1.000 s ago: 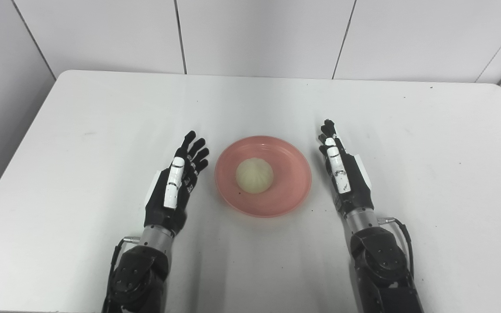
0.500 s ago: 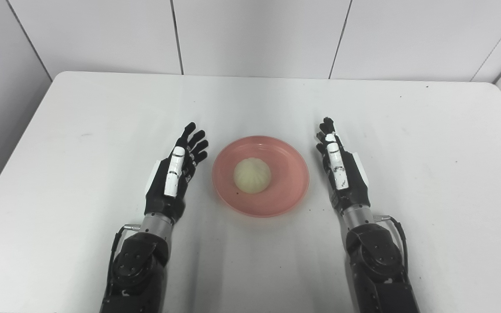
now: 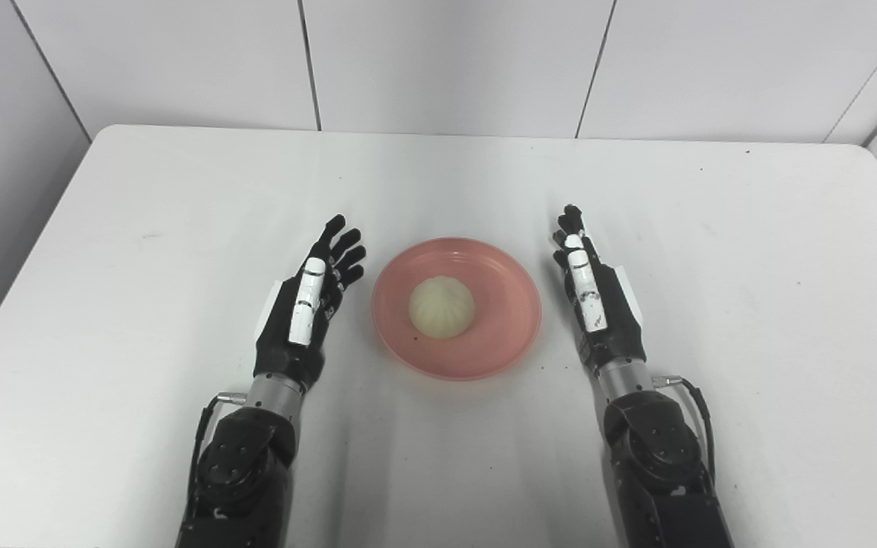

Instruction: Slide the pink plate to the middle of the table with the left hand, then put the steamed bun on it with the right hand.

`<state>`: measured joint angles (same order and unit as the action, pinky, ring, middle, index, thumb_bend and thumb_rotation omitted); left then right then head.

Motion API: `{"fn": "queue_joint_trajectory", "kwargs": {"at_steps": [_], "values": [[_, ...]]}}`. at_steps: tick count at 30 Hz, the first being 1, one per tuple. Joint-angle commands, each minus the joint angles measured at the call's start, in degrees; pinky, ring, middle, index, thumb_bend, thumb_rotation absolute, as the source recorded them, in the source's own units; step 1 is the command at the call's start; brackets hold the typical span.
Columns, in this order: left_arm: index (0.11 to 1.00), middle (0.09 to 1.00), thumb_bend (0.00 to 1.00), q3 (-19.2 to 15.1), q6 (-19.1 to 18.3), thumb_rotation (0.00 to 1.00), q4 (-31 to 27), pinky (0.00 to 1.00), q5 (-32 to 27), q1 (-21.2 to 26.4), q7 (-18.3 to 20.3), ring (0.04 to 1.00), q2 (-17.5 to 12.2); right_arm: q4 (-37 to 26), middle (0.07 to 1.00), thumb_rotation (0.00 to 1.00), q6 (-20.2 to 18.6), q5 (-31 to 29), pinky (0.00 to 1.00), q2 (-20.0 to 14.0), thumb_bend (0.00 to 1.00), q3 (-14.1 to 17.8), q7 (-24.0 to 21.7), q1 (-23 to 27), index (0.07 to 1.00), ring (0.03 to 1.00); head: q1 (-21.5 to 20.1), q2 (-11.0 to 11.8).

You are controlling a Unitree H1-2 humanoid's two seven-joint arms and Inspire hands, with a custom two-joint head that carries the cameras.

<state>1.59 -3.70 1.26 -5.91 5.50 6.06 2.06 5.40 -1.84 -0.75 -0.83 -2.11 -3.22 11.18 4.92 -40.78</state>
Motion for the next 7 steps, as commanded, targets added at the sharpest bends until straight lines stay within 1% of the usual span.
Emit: {"fn": "queue_joint_trajectory", "kwargs": {"at_steps": [1, 7], "values": [[0.925, 0.926, 0.52, -0.3, -3.0, 1.00, 2.4, 0.91, 0.2, -1.7, -0.9, 0.913, -0.1, 1.7, 0.999, 1.00, -1.5, 0.6, 1.00, 0.2, 0.21, -0.6, -0.1, 0.1, 1.000, 0.986, 0.1, -0.1], [0.924, 0.924, 0.52, -0.4, -3.3, 1.00, 2.2, 0.91, 0.1, -1.7, -0.9, 0.911, -0.1, 1.8, 0.994, 1.00, -0.6, 0.9, 0.99, 0.3, 0.21, -0.8, -0.1, 0.0, 1.000, 0.977, -0.1, -0.2]]}}
